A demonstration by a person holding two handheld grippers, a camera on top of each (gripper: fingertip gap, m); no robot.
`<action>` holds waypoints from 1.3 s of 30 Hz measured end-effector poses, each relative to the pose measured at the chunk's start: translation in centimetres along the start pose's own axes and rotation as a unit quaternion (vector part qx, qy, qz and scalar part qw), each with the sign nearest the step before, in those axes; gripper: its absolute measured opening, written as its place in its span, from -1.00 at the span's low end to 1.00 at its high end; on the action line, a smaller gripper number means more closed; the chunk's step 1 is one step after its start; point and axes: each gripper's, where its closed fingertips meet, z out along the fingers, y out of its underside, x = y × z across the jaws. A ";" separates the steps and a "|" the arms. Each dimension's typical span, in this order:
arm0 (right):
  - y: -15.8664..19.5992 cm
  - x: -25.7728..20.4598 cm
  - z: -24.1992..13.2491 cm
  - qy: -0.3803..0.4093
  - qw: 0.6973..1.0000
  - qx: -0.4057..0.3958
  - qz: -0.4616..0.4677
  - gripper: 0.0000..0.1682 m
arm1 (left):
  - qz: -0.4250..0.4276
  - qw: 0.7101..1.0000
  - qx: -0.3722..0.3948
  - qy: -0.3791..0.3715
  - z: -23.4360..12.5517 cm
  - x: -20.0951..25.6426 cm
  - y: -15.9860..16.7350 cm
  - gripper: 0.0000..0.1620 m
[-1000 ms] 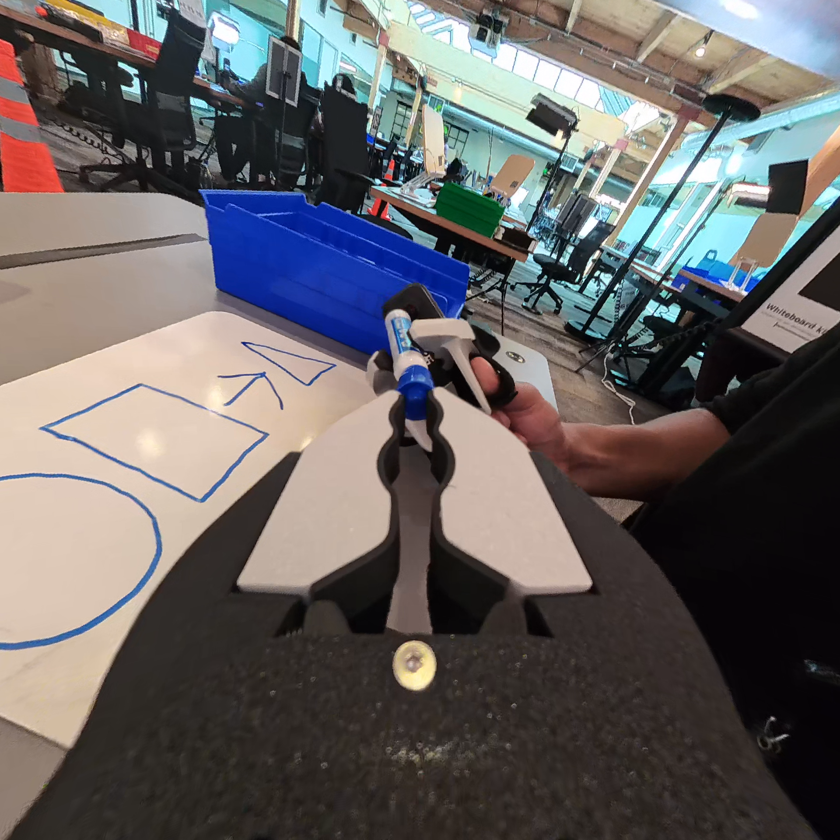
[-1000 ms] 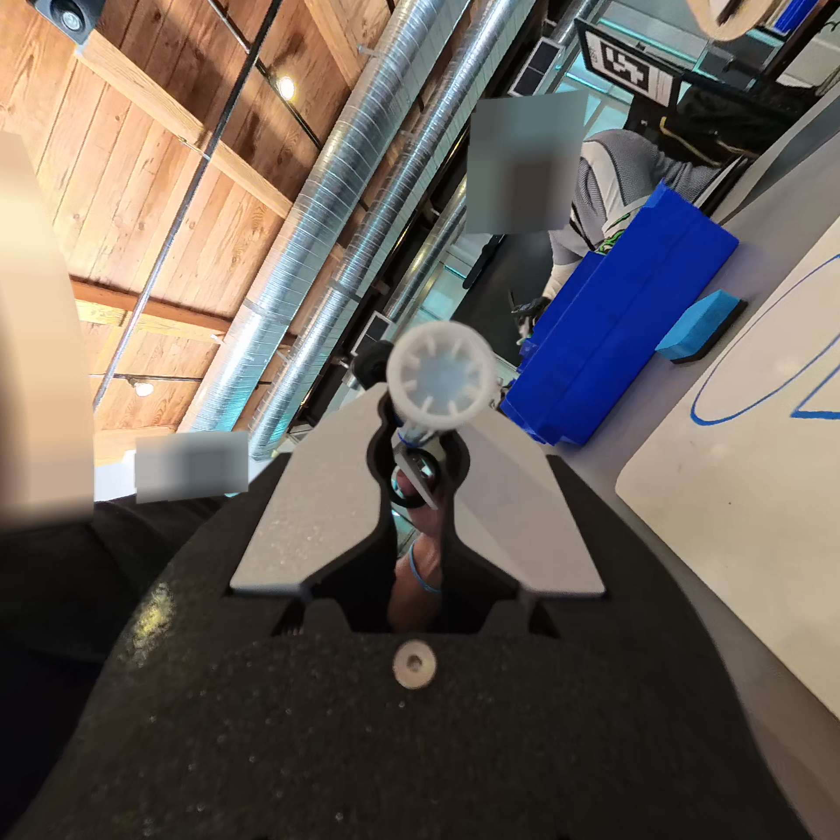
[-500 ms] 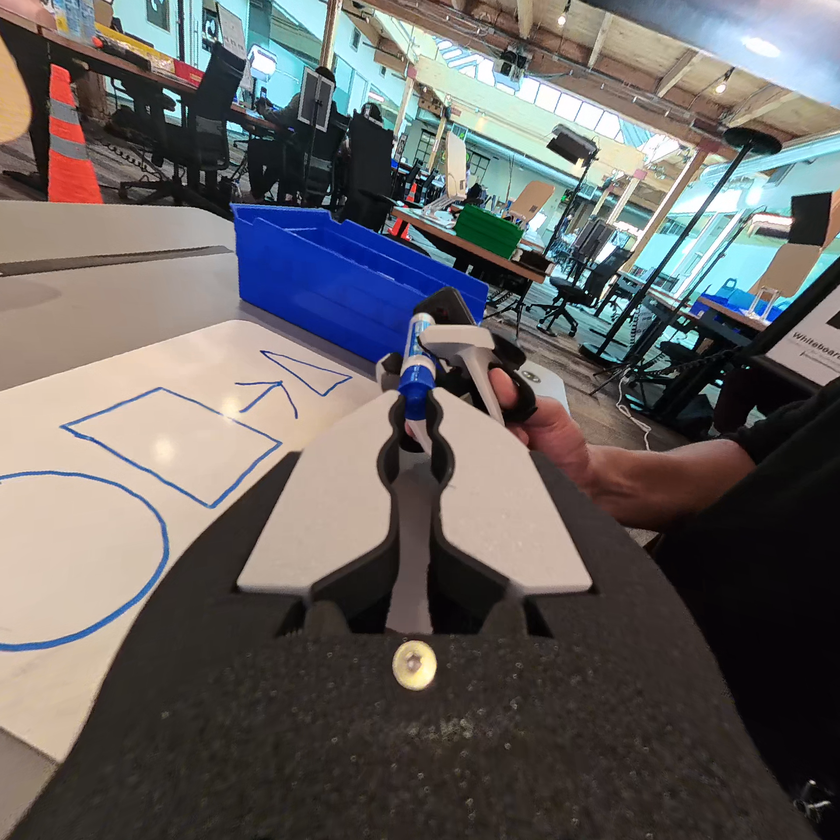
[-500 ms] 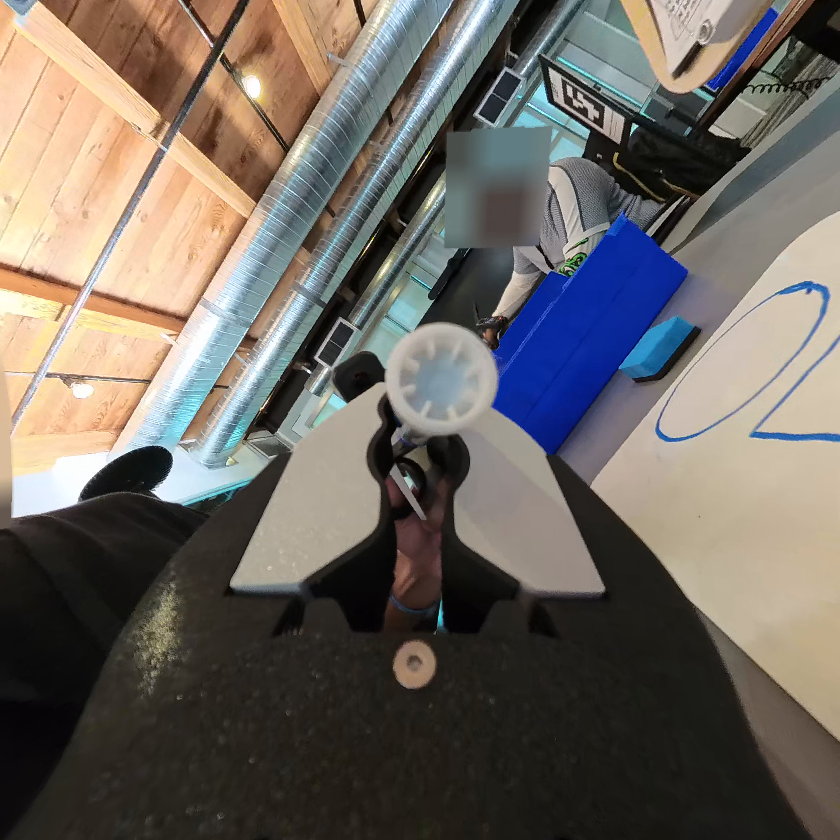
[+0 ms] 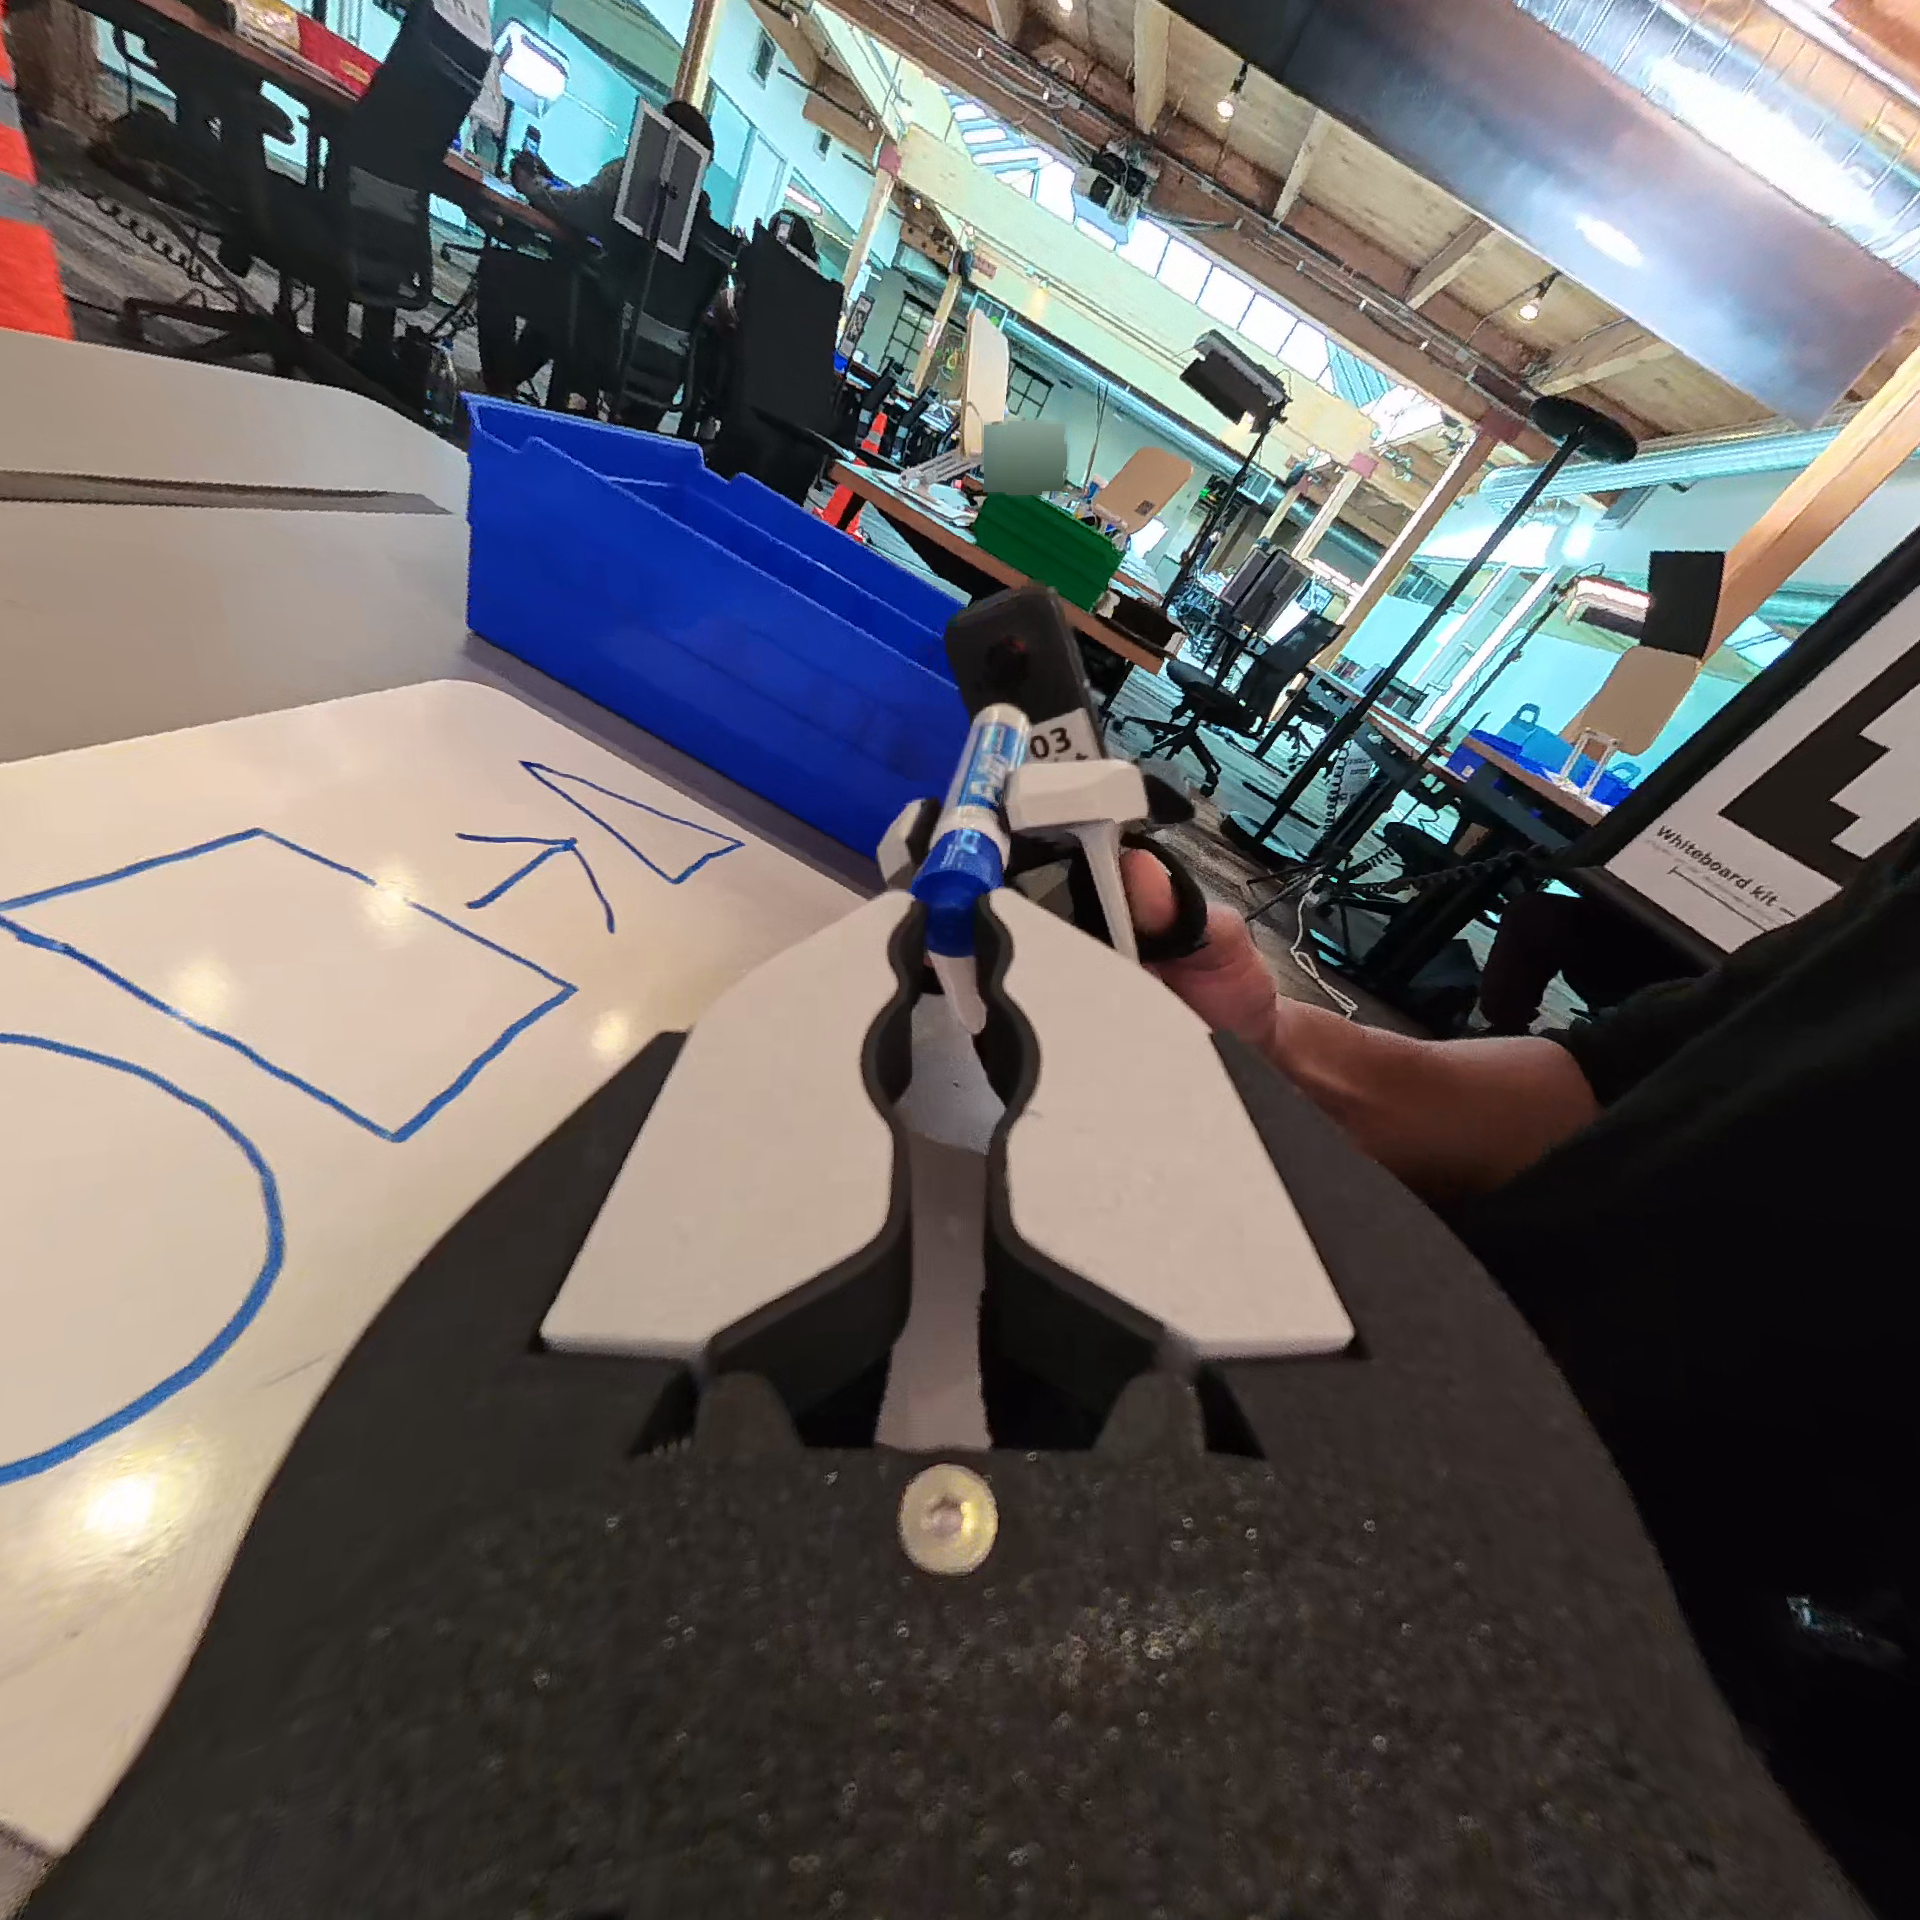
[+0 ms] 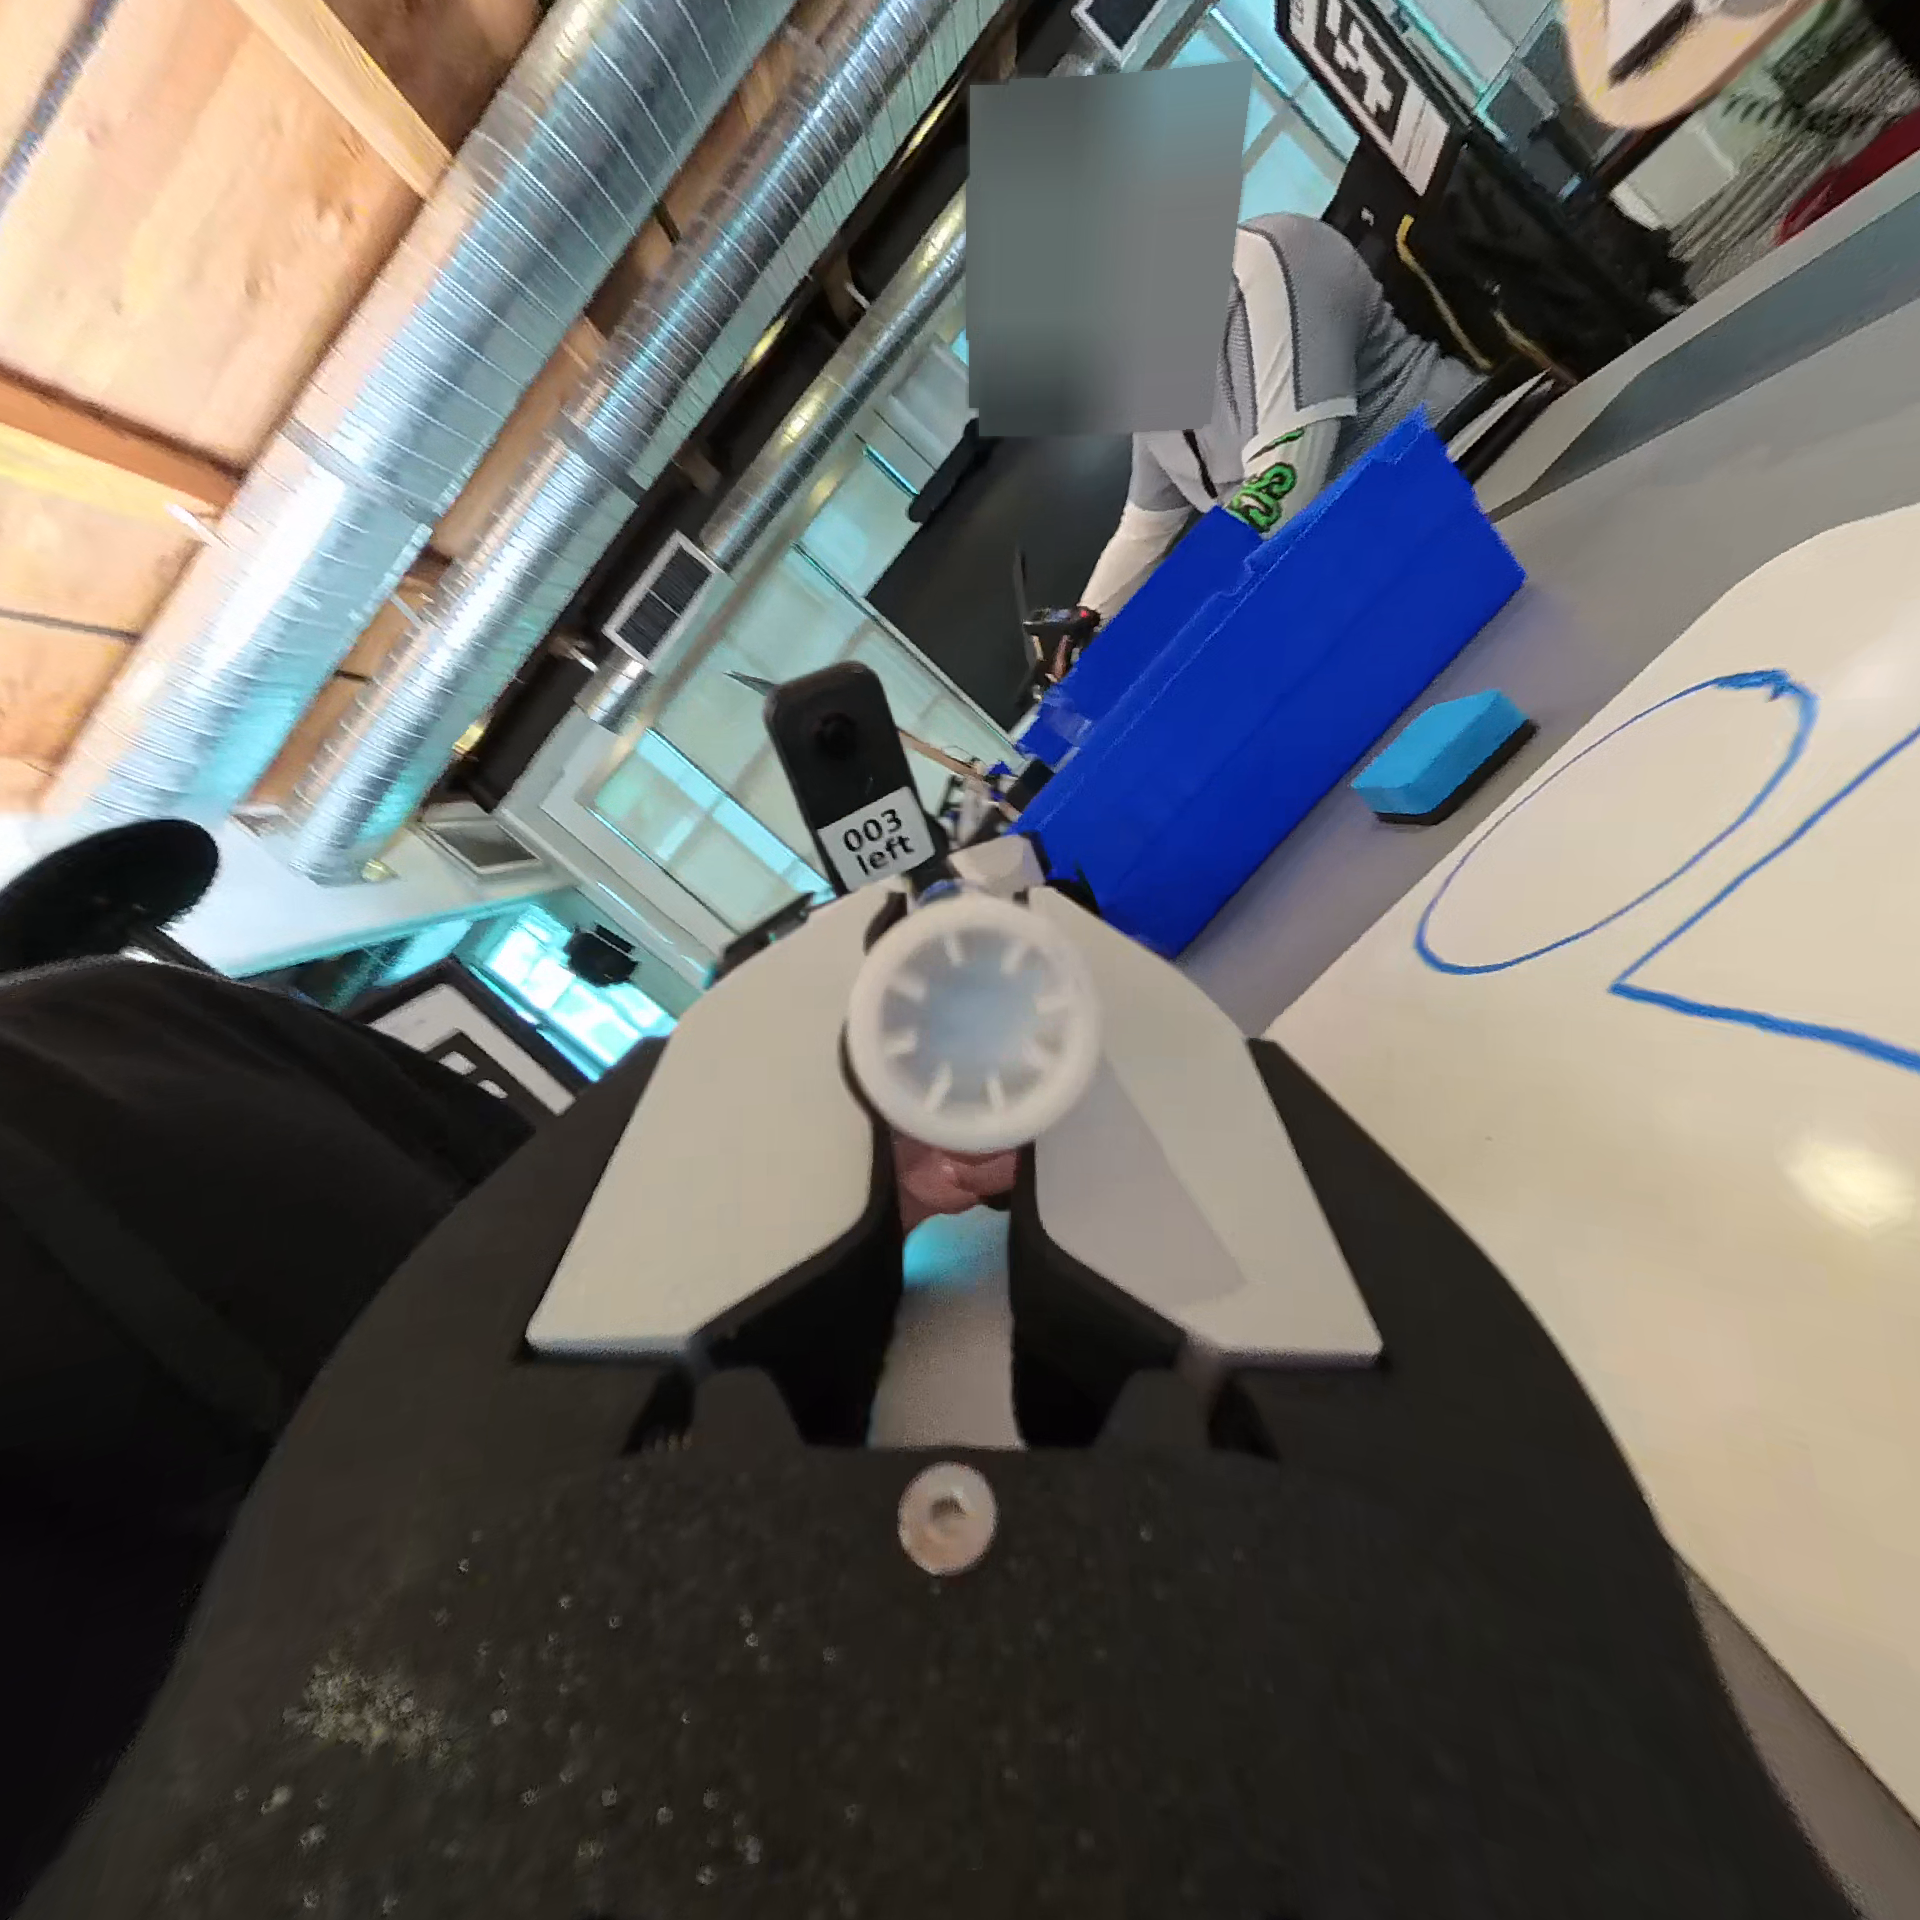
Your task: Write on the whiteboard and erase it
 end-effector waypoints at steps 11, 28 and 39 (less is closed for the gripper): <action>-13.6 -1.8 -15.0 0.442 0.866 -0.159 -0.172 -0.78 | 0.052 0.985 -0.057 -0.155 -5.6 -0.8 3.1 -0.53; -13.6 15.4 -35.1 0.684 0.491 -0.508 0.181 -0.77 | 0.052 0.983 -0.113 -0.136 -4.8 0.5 5.8 -0.53; -16.9 11.4 -33.9 0.724 0.507 -0.456 0.110 -0.52 | 0.055 0.982 -0.118 -0.137 -4.9 0.6 6.0 -0.52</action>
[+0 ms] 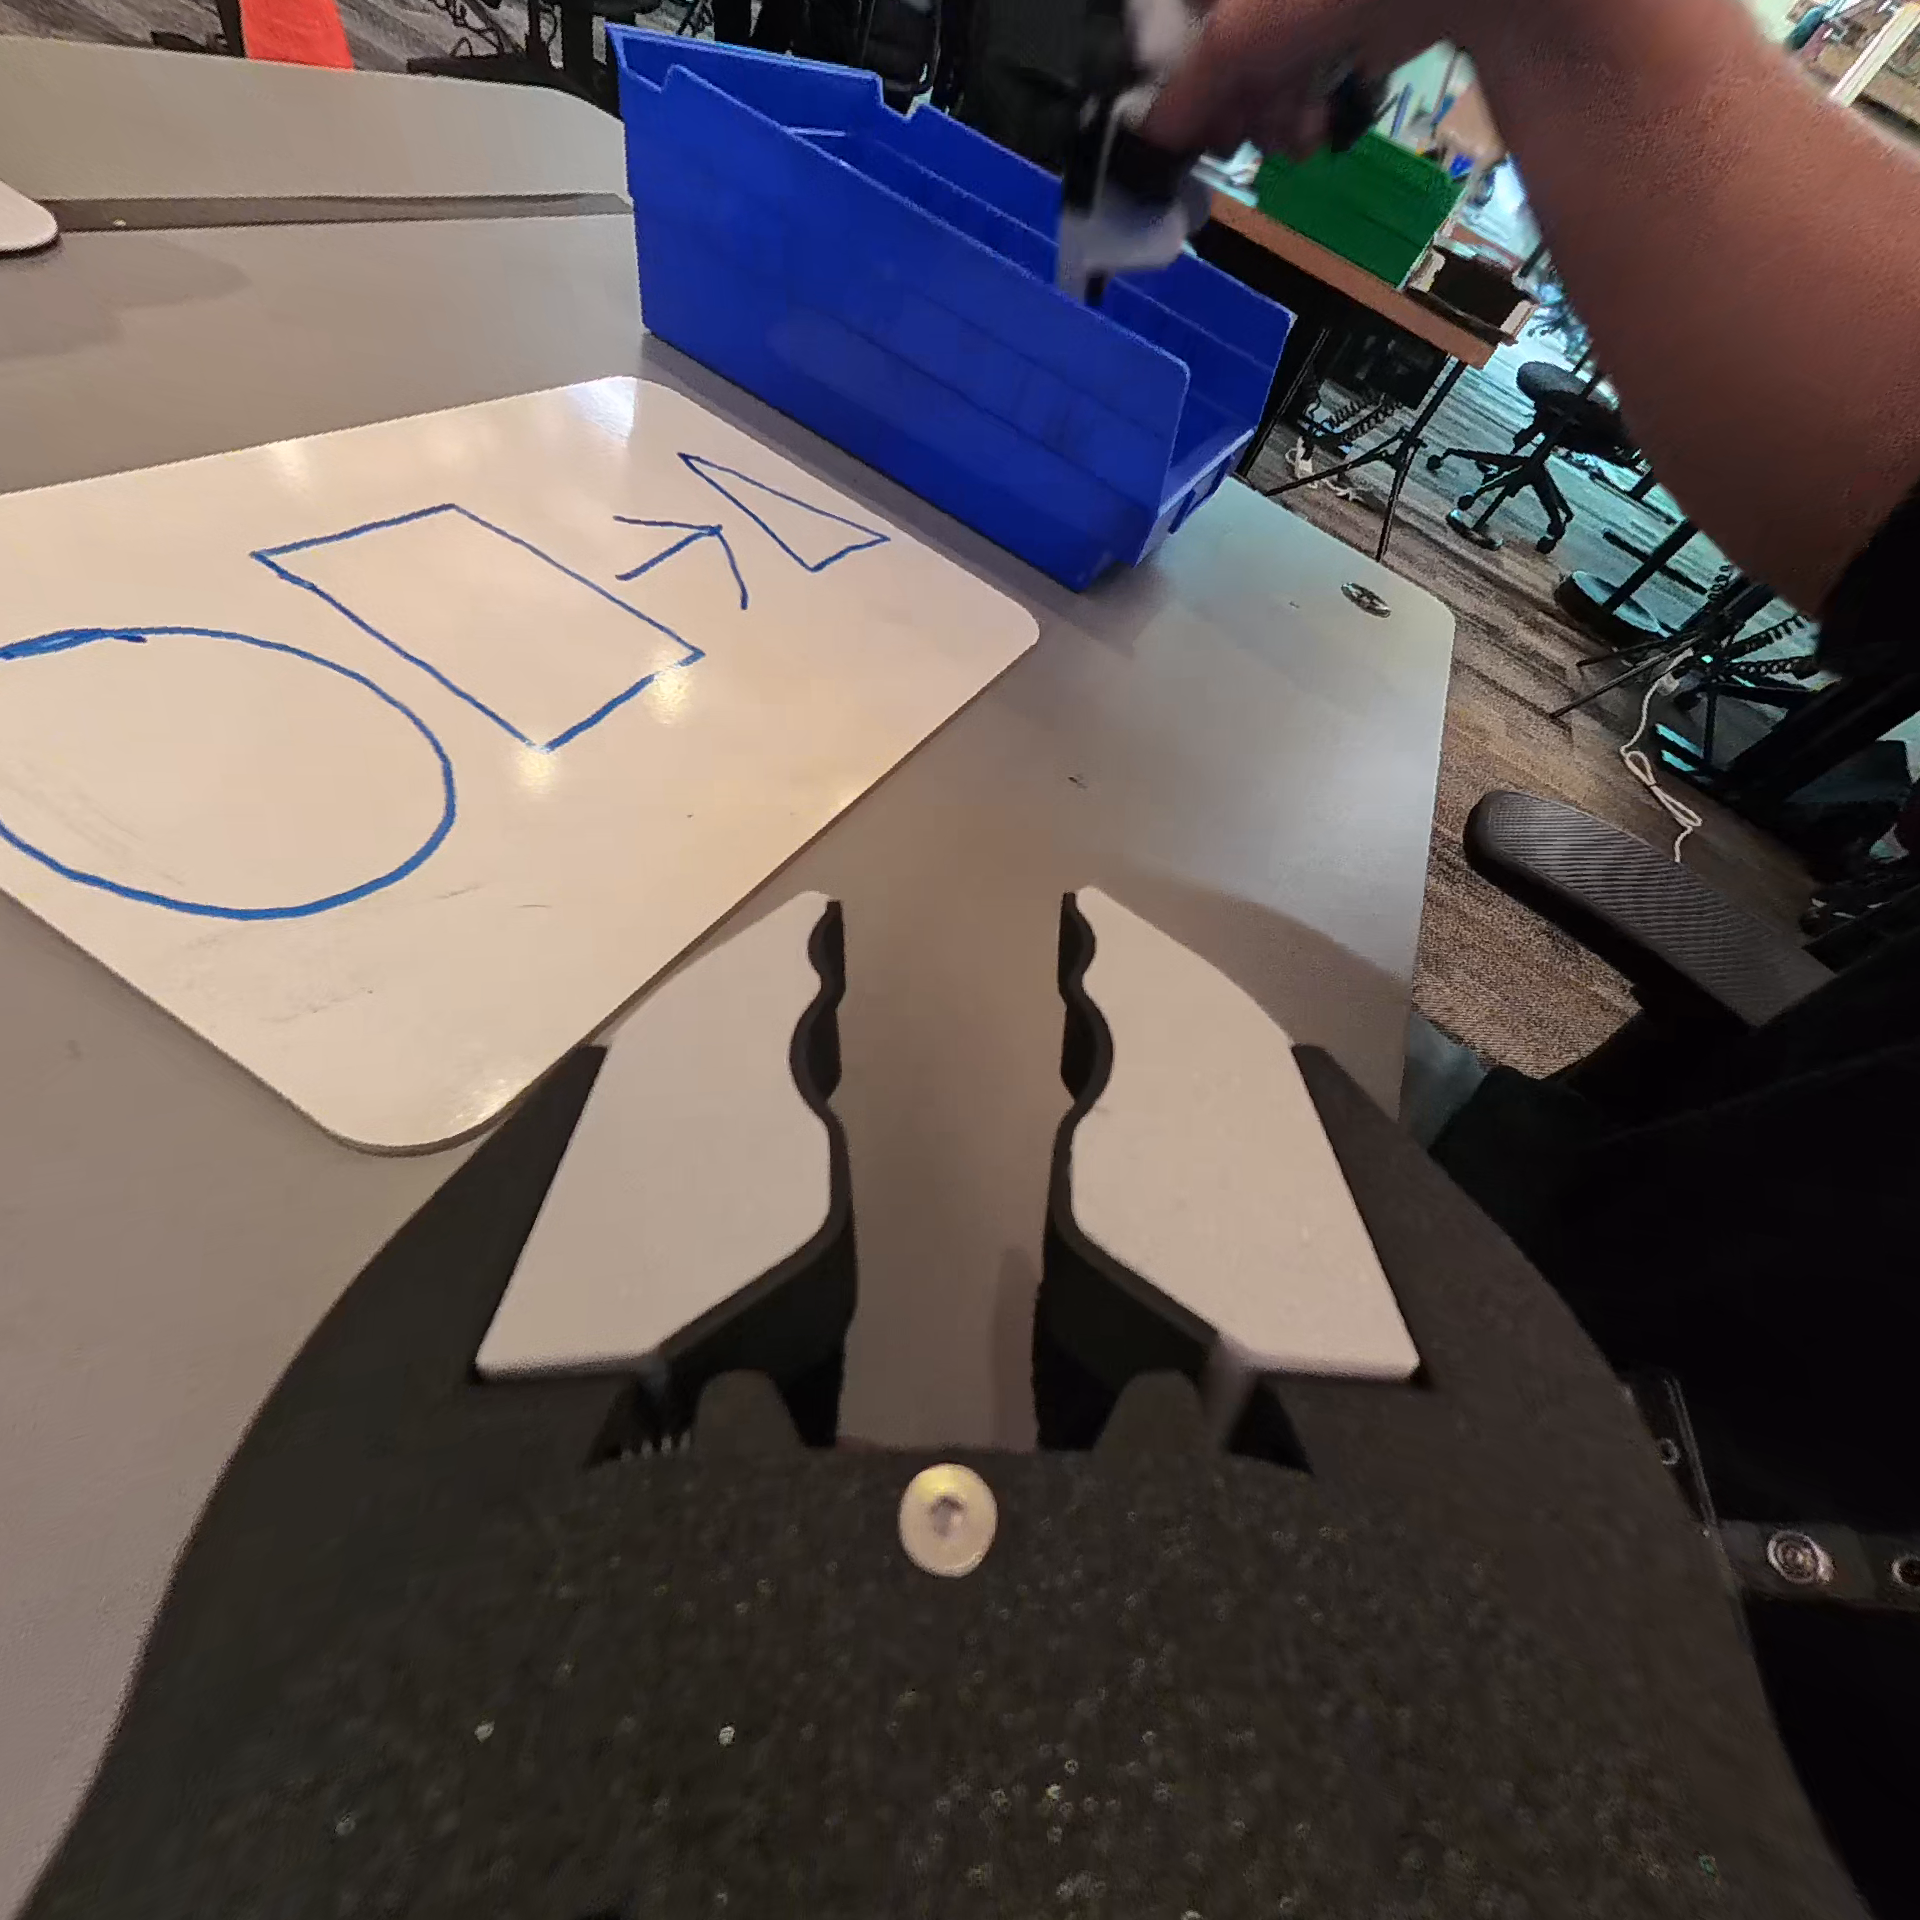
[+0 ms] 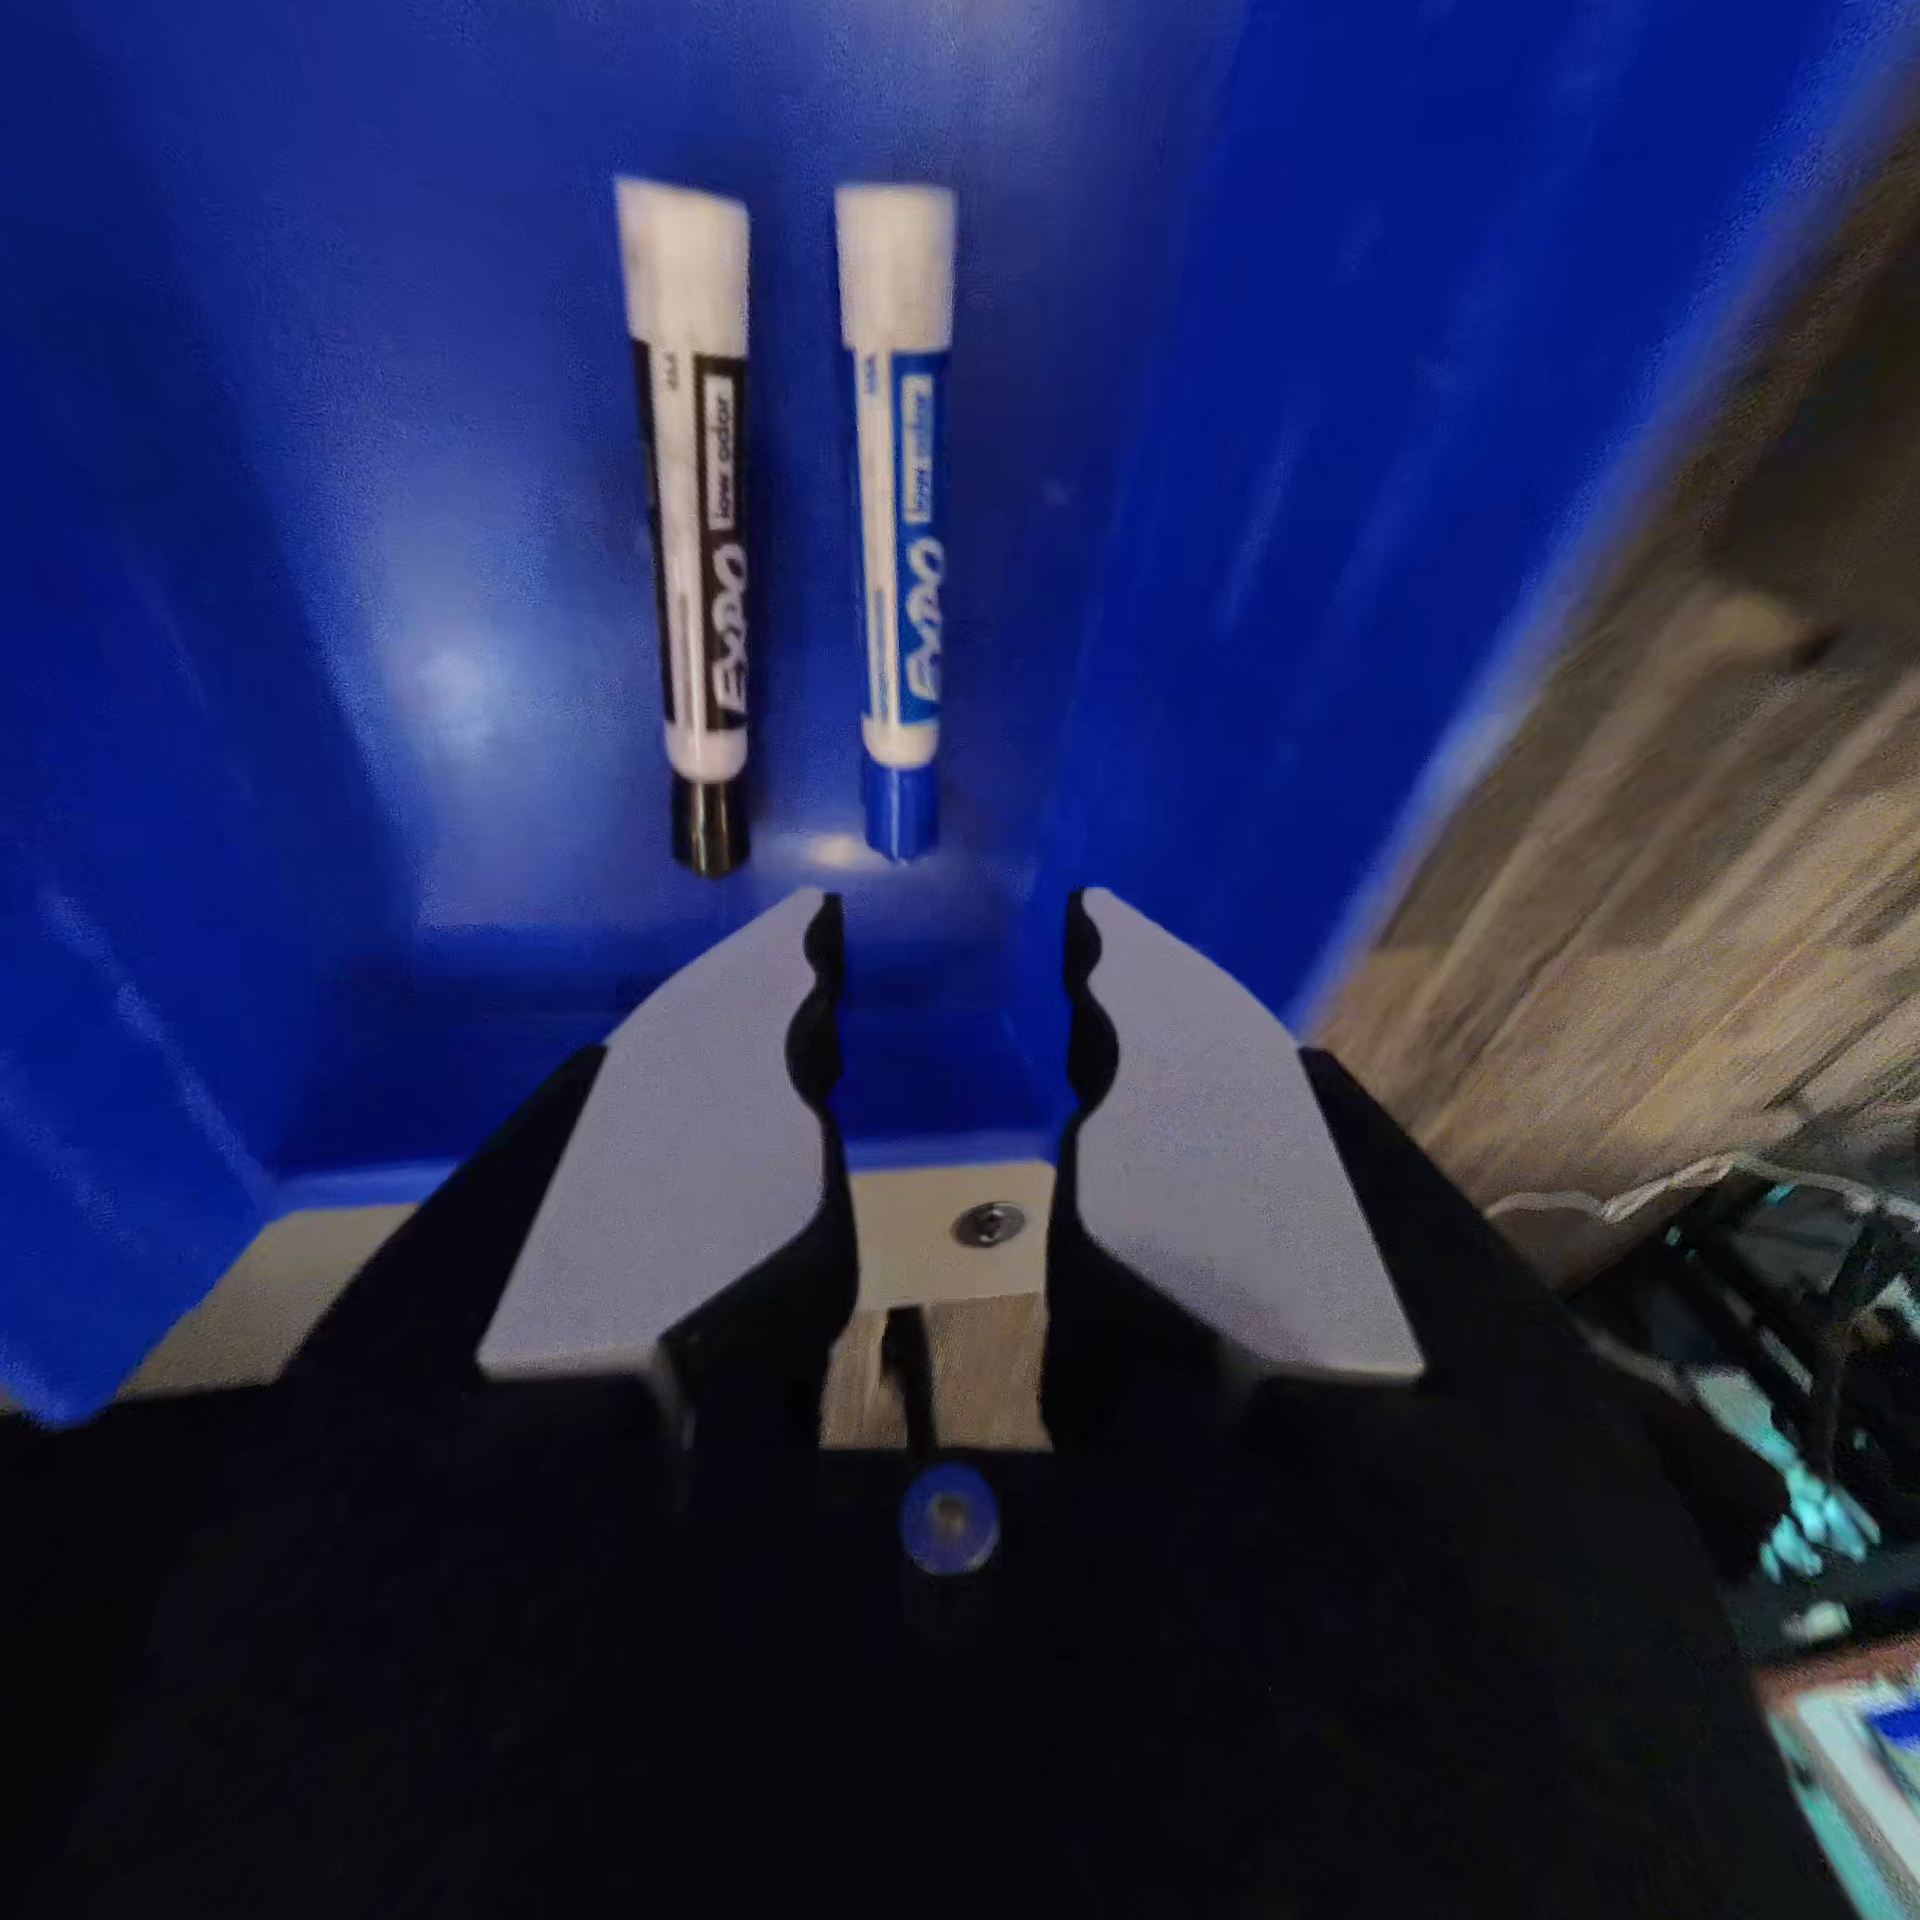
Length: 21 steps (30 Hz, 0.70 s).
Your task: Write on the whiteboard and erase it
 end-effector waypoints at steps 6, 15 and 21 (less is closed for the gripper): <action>3.2 -12.7 -13.9 -0.113 0.862 0.483 -0.105 -0.50 | 0.004 0.997 -0.002 -0.083 -0.5 -2.9 0.2 -0.52; 10.2 -29.8 -8.3 -0.360 0.670 0.631 -0.153 -0.56 | -0.009 0.966 -0.021 -0.259 -2.4 -8.9 1.1 -0.46; 10.7 -30.1 -7.3 -0.362 0.678 0.609 -0.198 -0.60 | -0.042 0.903 -0.058 -0.423 -3.9 -17.0 -0.4 -0.20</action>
